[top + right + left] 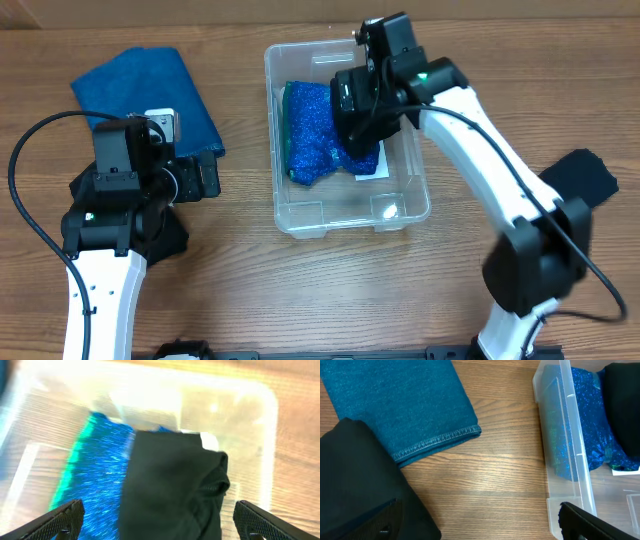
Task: Pack container
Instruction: 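Carry the black cloth over the bin and lower it onto the sequined cloth, then release the black cloth in the bin's right side and withdraw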
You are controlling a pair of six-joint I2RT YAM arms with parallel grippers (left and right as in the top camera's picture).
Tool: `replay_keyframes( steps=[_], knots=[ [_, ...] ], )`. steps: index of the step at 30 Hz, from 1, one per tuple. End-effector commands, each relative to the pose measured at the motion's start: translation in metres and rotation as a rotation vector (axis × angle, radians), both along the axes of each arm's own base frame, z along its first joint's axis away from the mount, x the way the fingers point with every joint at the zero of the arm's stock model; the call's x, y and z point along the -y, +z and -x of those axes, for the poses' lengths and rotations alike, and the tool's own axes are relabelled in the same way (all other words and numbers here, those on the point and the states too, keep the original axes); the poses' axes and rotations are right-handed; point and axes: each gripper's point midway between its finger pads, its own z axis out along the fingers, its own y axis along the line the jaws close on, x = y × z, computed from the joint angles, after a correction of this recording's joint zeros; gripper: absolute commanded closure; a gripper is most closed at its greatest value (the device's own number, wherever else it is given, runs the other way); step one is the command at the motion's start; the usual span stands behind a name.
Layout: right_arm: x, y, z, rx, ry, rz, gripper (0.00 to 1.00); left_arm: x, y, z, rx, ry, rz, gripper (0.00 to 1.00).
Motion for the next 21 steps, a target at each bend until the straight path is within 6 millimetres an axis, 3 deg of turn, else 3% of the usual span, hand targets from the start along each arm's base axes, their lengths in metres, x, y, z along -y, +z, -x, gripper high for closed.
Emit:
replay_keyframes(
  steps=[1, 2, 4, 6, 7, 12, 14, 17, 21],
  knots=[
    [-0.023, 0.032, 0.024, 0.019, 0.158, -0.038, 0.64, -0.003, 0.008, -0.003, 0.021, -0.008, -0.016, 0.00],
    [-0.024, 0.024, 0.029, -0.010, 0.164, -0.034, 0.80, -0.003, 0.008, -0.003, 0.021, -0.008, -0.016, 0.00],
    [-0.021, -0.008, 0.036, -0.084, 0.163, -0.006, 0.96, -0.003, 0.008, -0.002, 0.020, -0.008, -0.016, 0.00],
    [-0.017, -0.039, 0.041, -0.146, 0.179, 0.039, 0.96, -0.003, 0.008, -0.002, 0.020, -0.008, -0.016, 0.00],
    [-0.013, -0.074, 0.045, -0.216, 0.198, 0.084, 0.96, -0.003, 0.008, -0.002, 0.020, -0.008, -0.015, 0.00],
    [0.004, -0.140, 0.034, -0.283, 0.163, 0.227, 0.96, -0.003, 0.008, -0.002, 0.019, -0.009, -0.015, 0.00],
    [0.012, -0.146, 0.025, -0.257, 0.132, 0.272, 0.92, -0.003, 0.008, -0.002, 0.017, -0.009, -0.015, 0.00],
    [0.024, -0.136, 0.007, -0.182, 0.070, 0.345, 0.79, -0.003, 0.007, -0.001, 0.013, -0.009, -0.015, 0.00],
    [0.023, -0.117, 0.000, -0.151, 0.059, 0.341, 0.77, -0.003, 0.007, -0.001, 0.013, -0.009, -0.016, 0.00]
  ],
)
